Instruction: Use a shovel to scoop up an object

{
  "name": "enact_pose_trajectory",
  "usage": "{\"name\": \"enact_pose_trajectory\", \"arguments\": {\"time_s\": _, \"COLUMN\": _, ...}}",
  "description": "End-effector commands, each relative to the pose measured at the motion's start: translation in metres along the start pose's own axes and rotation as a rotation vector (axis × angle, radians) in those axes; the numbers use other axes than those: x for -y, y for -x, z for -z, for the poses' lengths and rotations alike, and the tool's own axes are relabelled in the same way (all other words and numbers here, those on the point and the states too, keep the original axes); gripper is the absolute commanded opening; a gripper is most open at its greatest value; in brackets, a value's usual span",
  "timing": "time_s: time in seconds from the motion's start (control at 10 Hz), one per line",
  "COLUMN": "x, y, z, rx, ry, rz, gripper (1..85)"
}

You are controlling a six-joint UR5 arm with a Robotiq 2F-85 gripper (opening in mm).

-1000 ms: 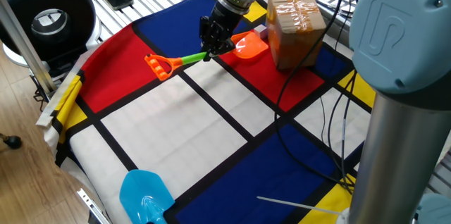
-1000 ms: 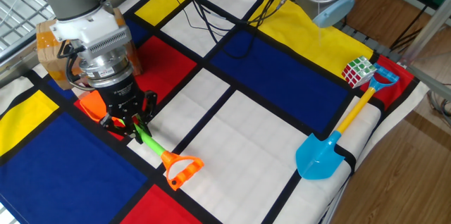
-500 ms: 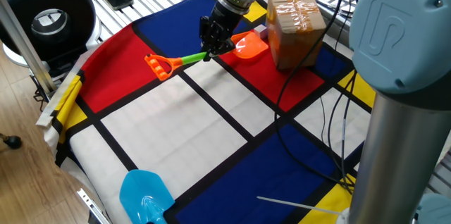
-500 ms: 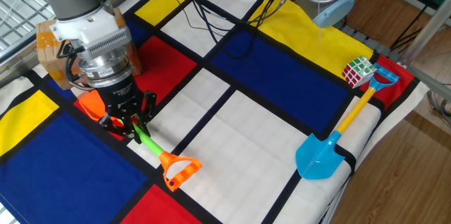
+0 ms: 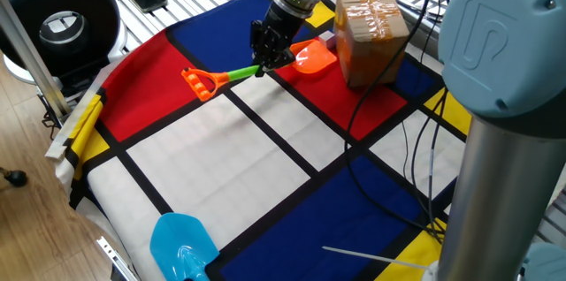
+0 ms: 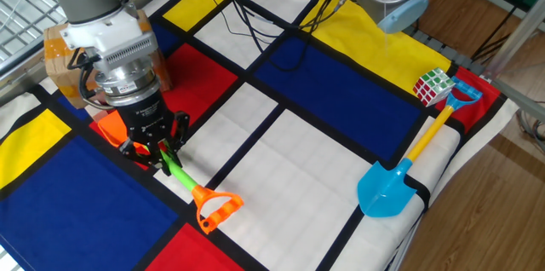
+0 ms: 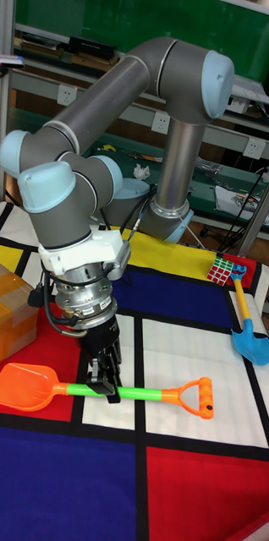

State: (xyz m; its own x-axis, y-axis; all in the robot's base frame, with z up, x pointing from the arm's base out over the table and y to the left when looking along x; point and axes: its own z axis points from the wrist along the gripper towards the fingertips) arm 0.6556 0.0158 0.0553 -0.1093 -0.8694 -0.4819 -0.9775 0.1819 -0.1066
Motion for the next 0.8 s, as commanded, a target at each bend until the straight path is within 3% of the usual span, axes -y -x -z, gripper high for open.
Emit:
{"name": "enact_pose_trajectory", "arguments": {"time_s": 0.0, "x": 0.006, "y": 0.008, "z": 0.002, "rx": 0.035, "ry": -0.019, "rz": -0.021, "gripper": 1.0}}
{"name": "enact_pose_trajectory", "arguments": {"time_s": 0.5, "x": 0.018, "y": 0.001, "z": 0.003, "rx": 0.009, "ry": -0.067, "rz": -0.046, "gripper": 1.0}}
{"name": "enact_pose_trajectory", "arguments": {"time_s": 0.7, "x": 0.018, "y": 0.007, "z": 0.003, "rx": 0.032, "ry": -0.066, "rz": -0.067, "gripper": 1.0}}
